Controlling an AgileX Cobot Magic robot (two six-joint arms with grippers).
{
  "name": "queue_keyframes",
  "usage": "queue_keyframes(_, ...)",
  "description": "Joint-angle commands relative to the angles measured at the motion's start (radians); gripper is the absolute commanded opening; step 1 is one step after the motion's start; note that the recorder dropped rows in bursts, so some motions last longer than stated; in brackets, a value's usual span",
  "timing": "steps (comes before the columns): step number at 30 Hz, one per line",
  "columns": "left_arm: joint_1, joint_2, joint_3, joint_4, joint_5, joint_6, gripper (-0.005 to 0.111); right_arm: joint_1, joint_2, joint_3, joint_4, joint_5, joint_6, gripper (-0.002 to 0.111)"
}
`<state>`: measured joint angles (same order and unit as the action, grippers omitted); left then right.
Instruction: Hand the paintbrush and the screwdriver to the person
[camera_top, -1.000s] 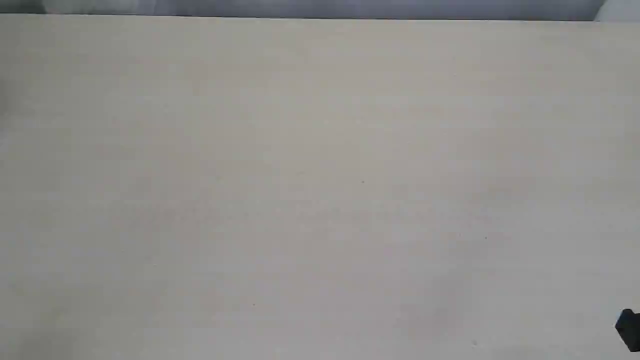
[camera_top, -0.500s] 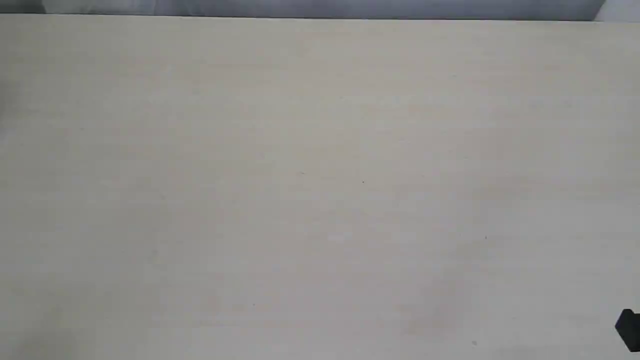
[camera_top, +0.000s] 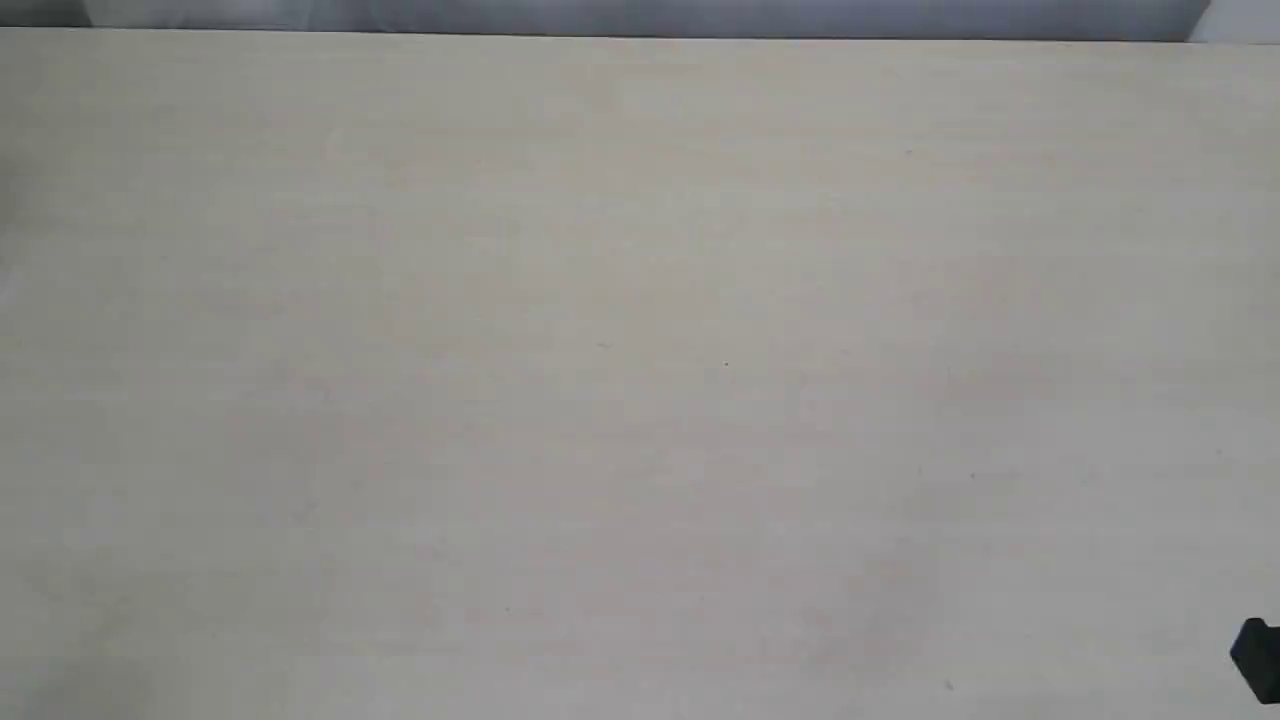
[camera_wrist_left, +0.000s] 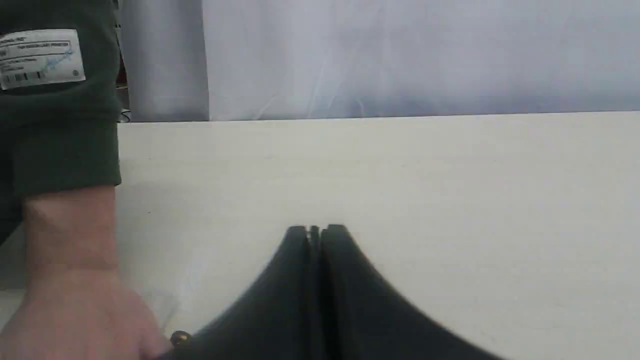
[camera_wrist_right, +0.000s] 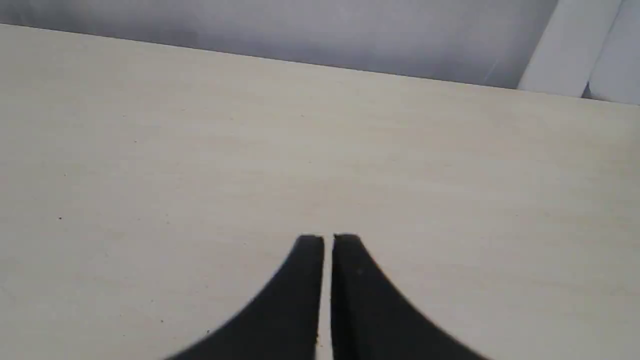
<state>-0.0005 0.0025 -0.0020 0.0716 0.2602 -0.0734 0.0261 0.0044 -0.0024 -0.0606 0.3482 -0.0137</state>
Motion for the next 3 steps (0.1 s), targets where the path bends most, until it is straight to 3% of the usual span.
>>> queue_keyframes(1,-0.007,-0.002,0.002,-0.005,-0.008,-0.002,0.000,0.000,-0.004,0.002,0.002,-0.001,-0.008,0.005)
queue_keyframes(3,-0.007,-0.002,0.002,-0.005,-0.010,-0.002,0.000,0.000,-0.004,0.002,0.002,-0.001,-0.008,0.005)
